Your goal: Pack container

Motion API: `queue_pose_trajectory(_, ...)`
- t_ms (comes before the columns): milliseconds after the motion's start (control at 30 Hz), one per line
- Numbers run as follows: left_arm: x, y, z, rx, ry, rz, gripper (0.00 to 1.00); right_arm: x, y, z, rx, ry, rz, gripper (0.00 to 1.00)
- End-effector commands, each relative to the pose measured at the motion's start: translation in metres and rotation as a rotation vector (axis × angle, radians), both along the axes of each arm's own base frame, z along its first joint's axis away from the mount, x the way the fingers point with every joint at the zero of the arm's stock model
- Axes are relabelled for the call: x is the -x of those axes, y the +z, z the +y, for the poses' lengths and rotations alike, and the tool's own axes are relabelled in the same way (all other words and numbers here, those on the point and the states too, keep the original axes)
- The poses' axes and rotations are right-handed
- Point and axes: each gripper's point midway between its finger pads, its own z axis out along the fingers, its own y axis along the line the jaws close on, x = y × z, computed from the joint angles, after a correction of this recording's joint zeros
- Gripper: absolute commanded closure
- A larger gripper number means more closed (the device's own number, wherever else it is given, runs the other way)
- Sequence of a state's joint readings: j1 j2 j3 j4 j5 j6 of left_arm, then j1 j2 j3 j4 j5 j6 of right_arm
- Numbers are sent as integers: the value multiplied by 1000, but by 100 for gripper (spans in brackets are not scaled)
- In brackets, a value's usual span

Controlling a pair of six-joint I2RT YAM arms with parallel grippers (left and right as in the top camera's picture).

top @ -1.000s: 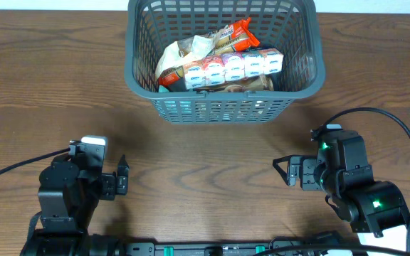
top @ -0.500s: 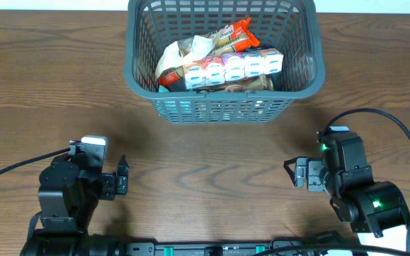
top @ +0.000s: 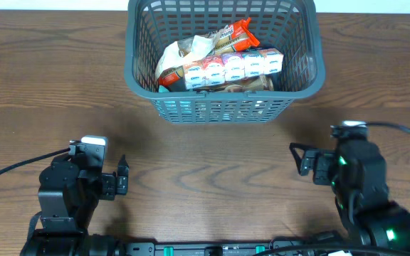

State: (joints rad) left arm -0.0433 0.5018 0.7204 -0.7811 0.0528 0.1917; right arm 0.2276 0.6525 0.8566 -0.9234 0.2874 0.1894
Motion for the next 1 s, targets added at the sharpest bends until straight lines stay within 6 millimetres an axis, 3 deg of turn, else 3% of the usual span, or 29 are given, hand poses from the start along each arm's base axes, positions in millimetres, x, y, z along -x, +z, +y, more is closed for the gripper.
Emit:
queue_pose_trajectory(0,0,3,-2,-9,-19,-12,1,5,4,-7,-20,-20,-103,1)
queue_pose_trajectory(300,0,3,-2,-9,-19,-12,1,5,-10,3,-137,40,-368,1)
queue_pose_trajectory(767,0,3,-2,-9,-19,-12,1,-6,12,12,-189,96,-752,1)
queue_pose_trajectory(867,0,3,-2,-9,-19,-12,2,-12,7,17,-175,121,-792,1)
queue_pose_trajectory(967,0,3,-2,-9,-19,-12,2,-18,-12,19,-176,126,-788,1)
